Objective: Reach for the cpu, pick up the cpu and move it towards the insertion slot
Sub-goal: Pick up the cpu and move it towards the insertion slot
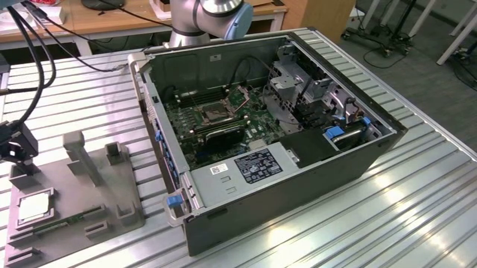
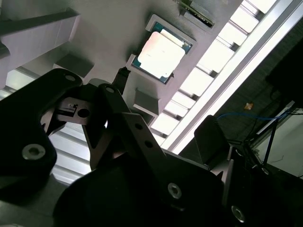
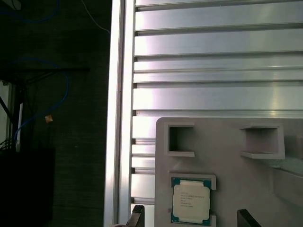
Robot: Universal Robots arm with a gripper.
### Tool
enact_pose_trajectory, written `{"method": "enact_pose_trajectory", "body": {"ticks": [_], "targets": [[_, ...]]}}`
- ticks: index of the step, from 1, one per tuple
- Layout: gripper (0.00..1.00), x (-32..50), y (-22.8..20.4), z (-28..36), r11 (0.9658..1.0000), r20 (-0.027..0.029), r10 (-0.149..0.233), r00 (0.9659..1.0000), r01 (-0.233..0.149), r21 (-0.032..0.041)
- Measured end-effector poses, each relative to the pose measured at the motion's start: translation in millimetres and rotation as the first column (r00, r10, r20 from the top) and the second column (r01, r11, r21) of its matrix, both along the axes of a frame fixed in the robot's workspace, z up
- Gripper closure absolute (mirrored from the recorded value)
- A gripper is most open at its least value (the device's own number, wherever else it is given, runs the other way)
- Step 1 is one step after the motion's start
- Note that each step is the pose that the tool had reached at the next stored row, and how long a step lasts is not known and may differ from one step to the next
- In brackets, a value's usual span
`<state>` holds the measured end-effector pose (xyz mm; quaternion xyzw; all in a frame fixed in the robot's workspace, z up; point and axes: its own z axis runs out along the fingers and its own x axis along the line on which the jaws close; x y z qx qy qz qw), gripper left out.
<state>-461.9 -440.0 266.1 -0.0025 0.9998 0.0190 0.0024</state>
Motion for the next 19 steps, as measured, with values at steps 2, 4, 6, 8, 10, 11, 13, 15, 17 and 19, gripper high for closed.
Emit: {"method": "enact_pose_trajectory", "body": {"ticks": [2, 4, 6, 8, 10, 11, 13, 15, 17, 19], "targets": [[0.17, 0.0, -0.1, -0.5, 1.0, 0.0, 0.0, 1.0, 0.0, -0.0001], [0.17, 0.1, -0.1, -1.1, 1.0, 0.0, 0.0, 1.0, 0.0, 0.0], [0.17, 0.0, -0.1, -1.6, 1.0, 0.0, 0.0, 1.0, 0.0, 0.0], [0.17, 0.1, -0.1, -2.1, 1.0, 0.0, 0.0, 1.0, 0.0, 0.0], [0.17, 0.1, -0.2, -2.7, 1.0, 0.0001, 0.0, 1.0, 0.0, 0.0], [0.17, 0.1, -0.2, -2.9, 1.0, 0.0, 0.0, 1.0, 0.0, 0.0], [0.17, 0.1, -0.2, -3.4, 1.0, 0.0, 0.0, 1.0, 0.0, -0.0001], [0.17, 0.1, -0.2, -3.8, 1.0, 0.0, 0.0, 1.0, 0.0, -0.0001], [0.17, 0.1, -0.2, -4.3, 1.0, 0.0, 0.0, 1.0, 0.0, -0.0001], [0.17, 0.1, -0.2, -4.5, 1.0, 0.0, 0.0, 1.0, 0.0, -0.0001]]}}
